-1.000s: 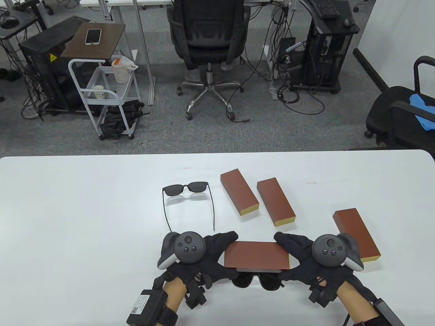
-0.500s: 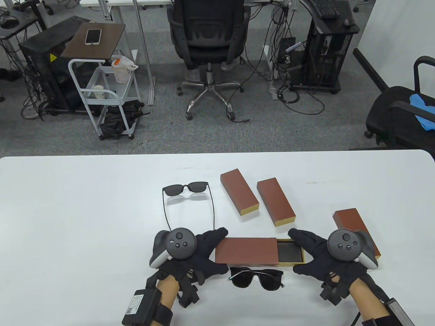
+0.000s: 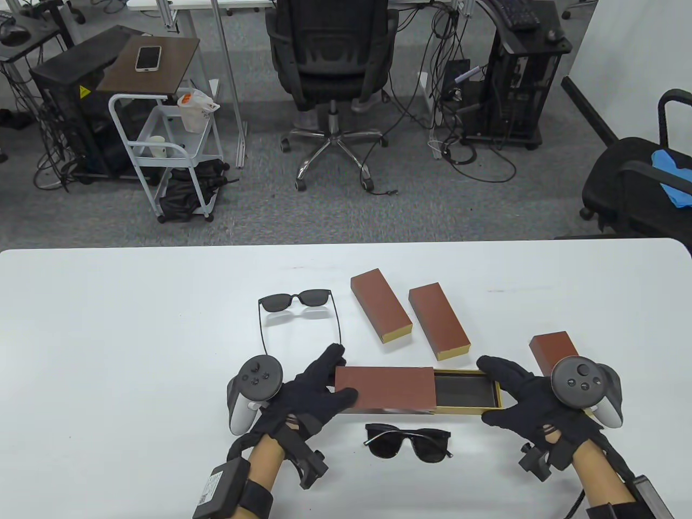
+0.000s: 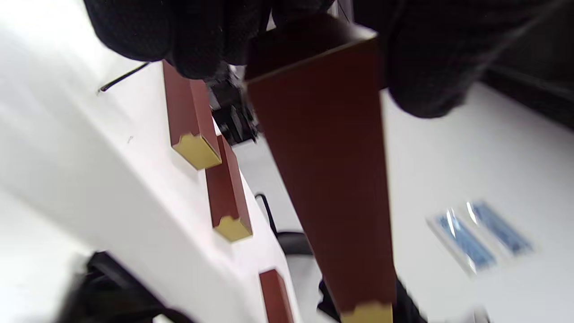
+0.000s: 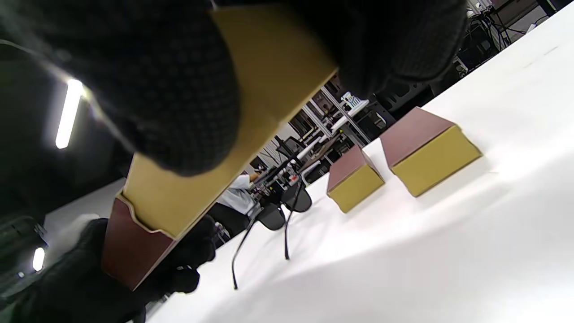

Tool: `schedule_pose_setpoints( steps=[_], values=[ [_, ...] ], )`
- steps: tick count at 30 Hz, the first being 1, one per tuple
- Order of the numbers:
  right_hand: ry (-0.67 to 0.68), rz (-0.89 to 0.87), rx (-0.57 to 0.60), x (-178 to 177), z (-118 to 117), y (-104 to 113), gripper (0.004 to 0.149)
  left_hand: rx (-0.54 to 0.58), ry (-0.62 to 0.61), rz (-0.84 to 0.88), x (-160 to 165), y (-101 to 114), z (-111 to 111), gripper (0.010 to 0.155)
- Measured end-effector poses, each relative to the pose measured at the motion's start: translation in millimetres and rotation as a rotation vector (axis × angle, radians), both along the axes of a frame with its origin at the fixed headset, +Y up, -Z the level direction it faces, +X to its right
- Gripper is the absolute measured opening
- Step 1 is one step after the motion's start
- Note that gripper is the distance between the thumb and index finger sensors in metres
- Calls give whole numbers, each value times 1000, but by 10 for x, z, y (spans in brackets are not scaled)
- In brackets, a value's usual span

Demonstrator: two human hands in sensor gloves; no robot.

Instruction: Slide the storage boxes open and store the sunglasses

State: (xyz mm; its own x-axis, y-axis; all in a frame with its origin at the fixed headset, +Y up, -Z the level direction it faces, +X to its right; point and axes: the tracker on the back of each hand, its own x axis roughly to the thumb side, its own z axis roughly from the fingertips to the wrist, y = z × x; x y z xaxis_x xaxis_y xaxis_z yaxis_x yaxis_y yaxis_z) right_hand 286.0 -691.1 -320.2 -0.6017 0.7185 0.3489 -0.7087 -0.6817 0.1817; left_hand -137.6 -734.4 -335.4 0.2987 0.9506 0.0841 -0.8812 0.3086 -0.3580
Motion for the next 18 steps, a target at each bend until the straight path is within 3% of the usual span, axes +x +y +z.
schedule_pose_setpoints(
  steps=[5,9,14,18],
  values=[
    [-14,-36,12,-16,10,14,82,-209,-18,159,12,-129,-3,88],
    [-22,-71,7,-39,18,-4,82,-370,-115,371,98,-265,13,84],
    [-28,-93,8,-61,24,-14,84,-398,-94,443,119,-283,27,79],
    [-22,-71,24,-152,36,-65,86,-344,17,411,66,-248,30,76]
  ],
)
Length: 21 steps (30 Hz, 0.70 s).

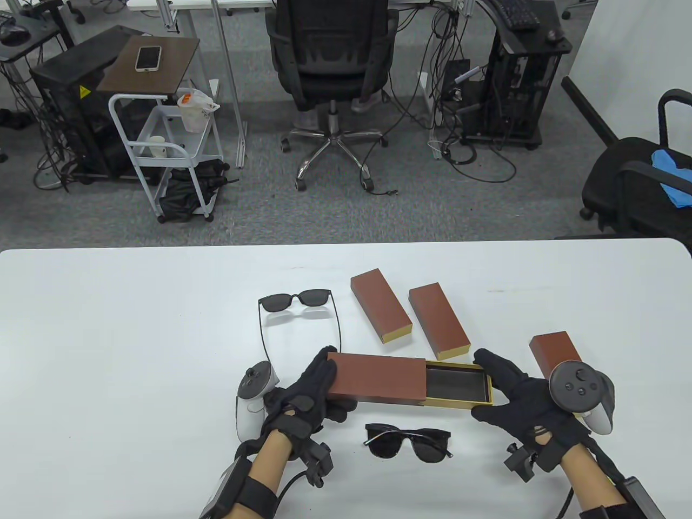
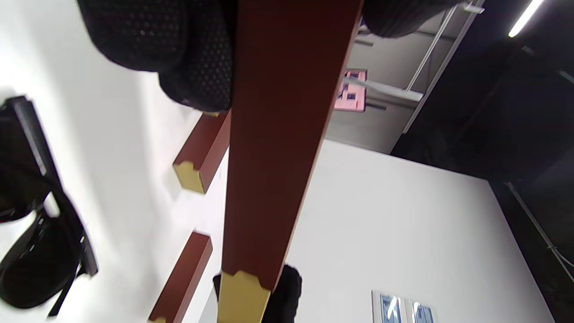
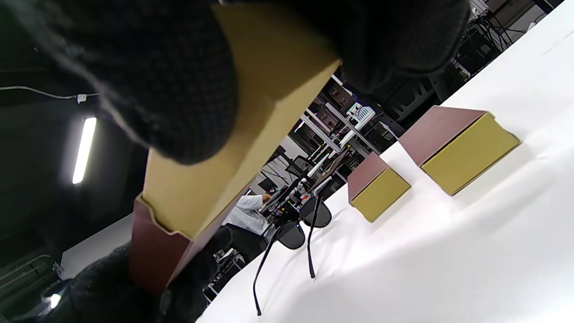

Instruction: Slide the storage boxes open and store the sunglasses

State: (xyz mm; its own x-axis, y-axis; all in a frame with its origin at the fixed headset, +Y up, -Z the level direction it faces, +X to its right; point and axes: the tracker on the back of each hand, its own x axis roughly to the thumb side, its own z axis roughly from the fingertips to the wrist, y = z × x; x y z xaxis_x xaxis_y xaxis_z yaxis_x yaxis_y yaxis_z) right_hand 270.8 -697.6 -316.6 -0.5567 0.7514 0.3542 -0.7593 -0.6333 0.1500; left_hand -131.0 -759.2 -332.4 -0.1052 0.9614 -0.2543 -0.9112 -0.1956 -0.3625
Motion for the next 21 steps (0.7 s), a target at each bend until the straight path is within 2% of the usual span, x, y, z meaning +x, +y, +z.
schedule_pose_setpoints(
  steps=[5,7,10,14,17,21],
  values=[
    [-14,19,-43,-88,-7,-143,96,33,161,-23,-109,19,9,76],
    [-60,96,-71,-110,-11,-231,96,50,198,-36,-159,33,6,76],
    [-37,200,-141,-193,-8,-367,90,57,253,-29,-230,63,10,76],
    [7,428,-28,-467,66,-403,73,70,341,-63,-309,73,17,75],
    [26,527,86,-741,128,-386,56,64,345,-59,-362,35,5,75],
    [41,627,187,-1034,179,-366,47,53,375,-62,-417,-11,0,75]
  ],
)
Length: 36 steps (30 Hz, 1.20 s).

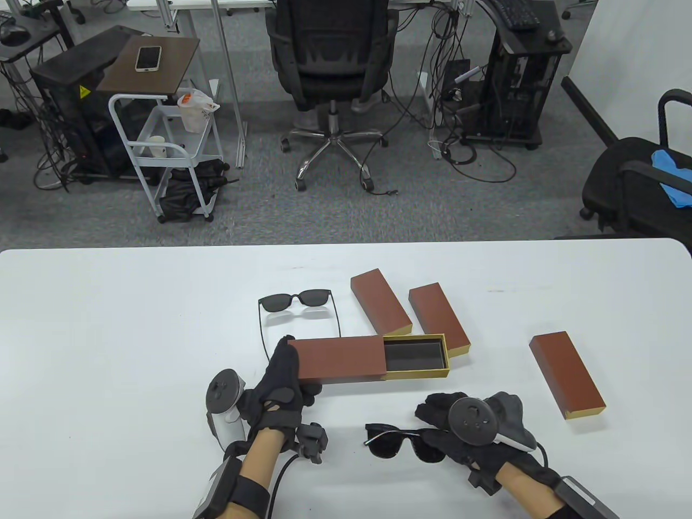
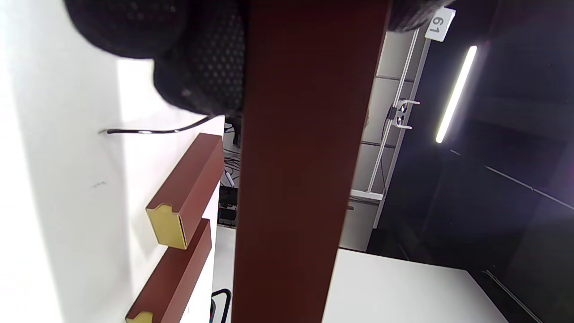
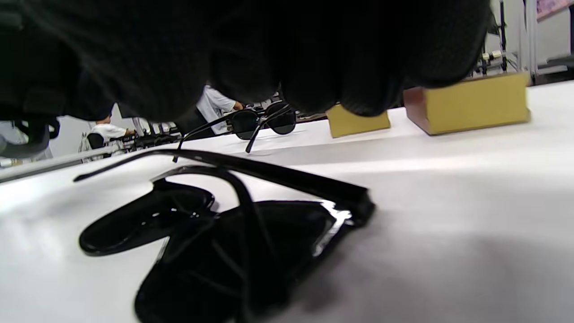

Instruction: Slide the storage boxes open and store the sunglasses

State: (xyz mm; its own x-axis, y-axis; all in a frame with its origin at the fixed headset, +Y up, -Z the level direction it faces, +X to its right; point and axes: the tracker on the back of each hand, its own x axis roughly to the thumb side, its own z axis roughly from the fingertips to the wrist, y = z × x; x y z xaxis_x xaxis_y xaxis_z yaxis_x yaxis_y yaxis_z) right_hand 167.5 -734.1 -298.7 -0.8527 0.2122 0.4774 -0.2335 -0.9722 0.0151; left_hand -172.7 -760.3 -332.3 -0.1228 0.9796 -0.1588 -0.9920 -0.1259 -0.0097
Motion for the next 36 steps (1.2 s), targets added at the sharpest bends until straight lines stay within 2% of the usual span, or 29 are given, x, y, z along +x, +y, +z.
schedule_pose_setpoints(
  steps=[6,18,22,26,32,36],
  values=[
    [26,108,50,-241,-12,-44,42,-5,-9,6,-17,-20,-8,75],
    [52,176,44,-378,-10,-166,38,-15,-34,9,6,-29,3,75],
    [60,180,57,-385,18,-139,38,-22,-29,8,-4,-41,10,75],
    [59,157,96,-334,56,89,38,-47,-23,-9,-14,-40,21,75],
    [36,154,202,-235,43,742,38,-61,0,-42,-34,-55,24,75],
    [2,170,271,-178,-17,1071,38,-66,-18,-47,12,-77,34,75]
  ],
)
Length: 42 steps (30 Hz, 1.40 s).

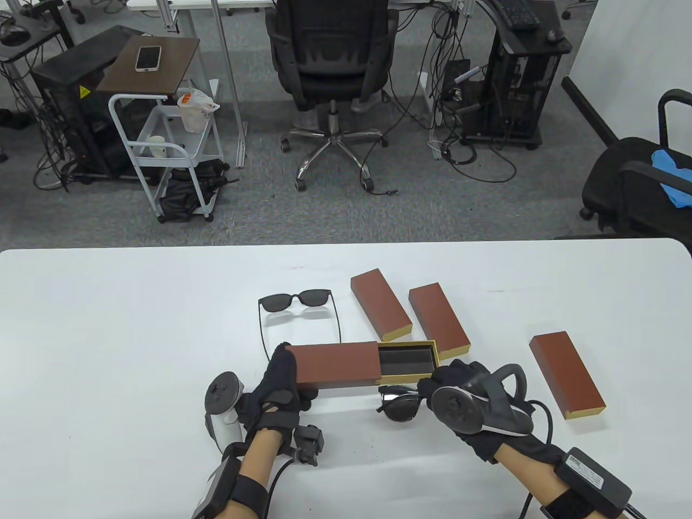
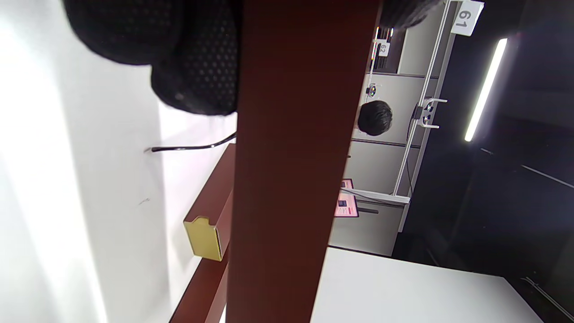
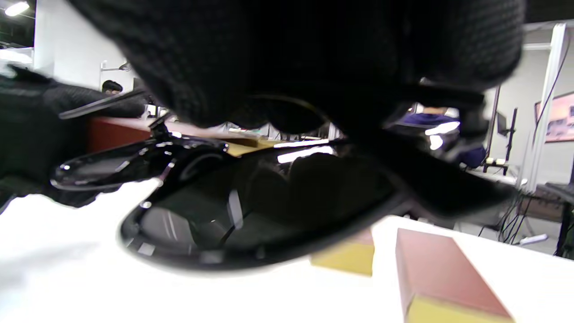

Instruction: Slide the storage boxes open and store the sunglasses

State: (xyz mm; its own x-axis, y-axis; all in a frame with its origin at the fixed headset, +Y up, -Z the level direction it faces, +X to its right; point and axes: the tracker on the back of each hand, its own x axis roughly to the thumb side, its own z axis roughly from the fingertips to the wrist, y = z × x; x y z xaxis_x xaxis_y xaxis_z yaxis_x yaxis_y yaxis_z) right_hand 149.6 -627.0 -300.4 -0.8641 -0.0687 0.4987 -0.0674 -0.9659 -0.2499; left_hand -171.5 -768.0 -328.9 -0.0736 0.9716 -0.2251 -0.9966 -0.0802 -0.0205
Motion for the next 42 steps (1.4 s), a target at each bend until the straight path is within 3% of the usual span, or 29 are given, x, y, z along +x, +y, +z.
schedule_pose_setpoints(
  steps=[7,23,42],
  values=[
    [-88,85,74,93,-165,258,38,11,-50,20,97,-5,6,74],
    [-91,295,67,-5,-168,192,36,28,-150,49,243,17,11,74],
    [-131,124,5,-202,-249,37,37,17,-215,64,344,5,16,74]
  ],
)
